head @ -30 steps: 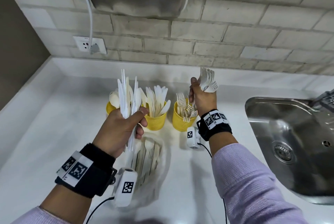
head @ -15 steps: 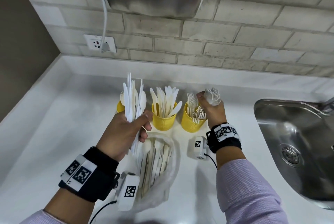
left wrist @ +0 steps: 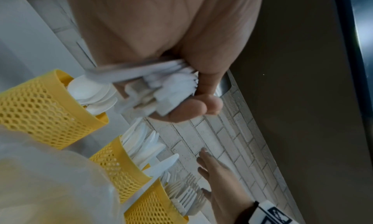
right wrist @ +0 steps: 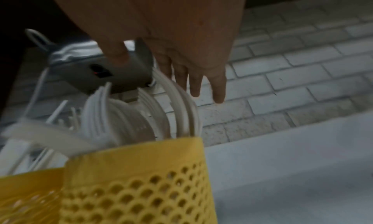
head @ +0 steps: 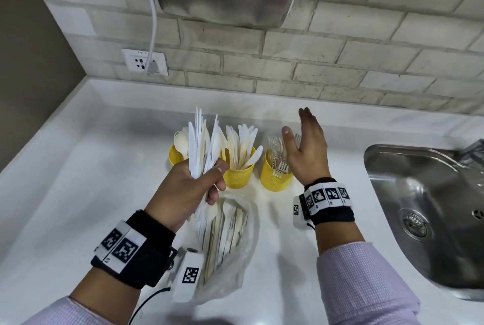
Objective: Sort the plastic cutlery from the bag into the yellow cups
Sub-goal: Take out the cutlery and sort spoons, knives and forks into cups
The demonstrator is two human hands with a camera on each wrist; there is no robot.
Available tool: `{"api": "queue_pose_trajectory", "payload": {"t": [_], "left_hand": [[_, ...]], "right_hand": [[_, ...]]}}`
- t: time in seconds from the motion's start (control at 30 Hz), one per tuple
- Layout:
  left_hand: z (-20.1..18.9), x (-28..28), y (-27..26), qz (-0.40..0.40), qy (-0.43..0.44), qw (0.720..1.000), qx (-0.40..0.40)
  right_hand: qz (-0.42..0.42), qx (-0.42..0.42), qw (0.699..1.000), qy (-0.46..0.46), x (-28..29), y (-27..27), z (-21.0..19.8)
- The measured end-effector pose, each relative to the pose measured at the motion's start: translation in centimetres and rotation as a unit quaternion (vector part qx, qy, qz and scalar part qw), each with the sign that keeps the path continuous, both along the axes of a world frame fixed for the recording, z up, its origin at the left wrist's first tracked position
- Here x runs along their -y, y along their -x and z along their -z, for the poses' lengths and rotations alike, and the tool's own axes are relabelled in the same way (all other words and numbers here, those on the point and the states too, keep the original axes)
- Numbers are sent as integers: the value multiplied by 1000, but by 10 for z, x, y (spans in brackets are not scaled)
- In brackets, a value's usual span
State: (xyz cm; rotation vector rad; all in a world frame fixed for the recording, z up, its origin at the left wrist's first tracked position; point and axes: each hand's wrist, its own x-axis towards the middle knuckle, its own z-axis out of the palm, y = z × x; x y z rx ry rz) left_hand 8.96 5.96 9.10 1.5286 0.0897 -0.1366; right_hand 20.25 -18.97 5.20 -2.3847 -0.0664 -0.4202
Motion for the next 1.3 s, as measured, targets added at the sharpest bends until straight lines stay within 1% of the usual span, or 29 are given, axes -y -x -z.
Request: {"api": "queue_pose_trajectory", "payload": {"t": [0.03,0.1,0.13,0.17,0.27,0.33,0.4,0.43,0.5,0.57,0.6,0.63,0.67,0.73,0.83,0.9,1.07,1.17,1.3], "left_hand": [[0,1,1,8,4,1000,6],[-2,3,2,22,21,999,18],[-3,5,3,28,32,999,23],[-4,5,5,33,40,998,29],[-8,5,8,52,58,996,51],[-11,3,11,64,67,994,61],[-12,-1,15,67,68,993,67],[-12,-1,16,72,72,992,68],[-13,-1,20,86,88,990,69],[-15,1,22,91,104,988,63],[-16,2,23,87,111,988,59],[-16,3,24,82,118,988,57],[-17,3,25,78,126,987,55],[-19,3,26,73,138,986,54],[-23,3,31,79,155,983,60],[-26,1,33,81,162,981,69],[-31,-2,36,72,87,988,105],[-35,-3,39,77,57,988,117],[-38,-3,42,87,36,987,129]], "right_hand": [[1,-34,997,71,-3,1,-1],[-24,-118,975,187,-9,5,2],[-40,-139,965,219,-12,8,3],[-51,-144,961,229,-13,10,4],[-49,-136,975,170,-17,15,-8],[-47,-97,986,124,-21,23,-22],[-78,-39,996,17,-32,37,-43],[-101,-11,994,-51,-38,46,-53],[-156,25,971,-179,-56,69,-76],[-203,-8,940,-274,-75,92,-97],[-223,-29,927,-299,-84,101,-102],[-235,-34,924,-299,-91,107,-104],[-237,-26,928,-284,-96,112,-104],[-225,-22,931,-287,-102,114,-103],[-228,-41,910,-345,-99,113,-104],[-238,-39,899,-365,-95,114,-103],[-271,-42,880,-389,-94,123,-107],[-262,-21,881,-392,-92,128,-111],[-251,-35,877,-408,-91,130,-115]]}}
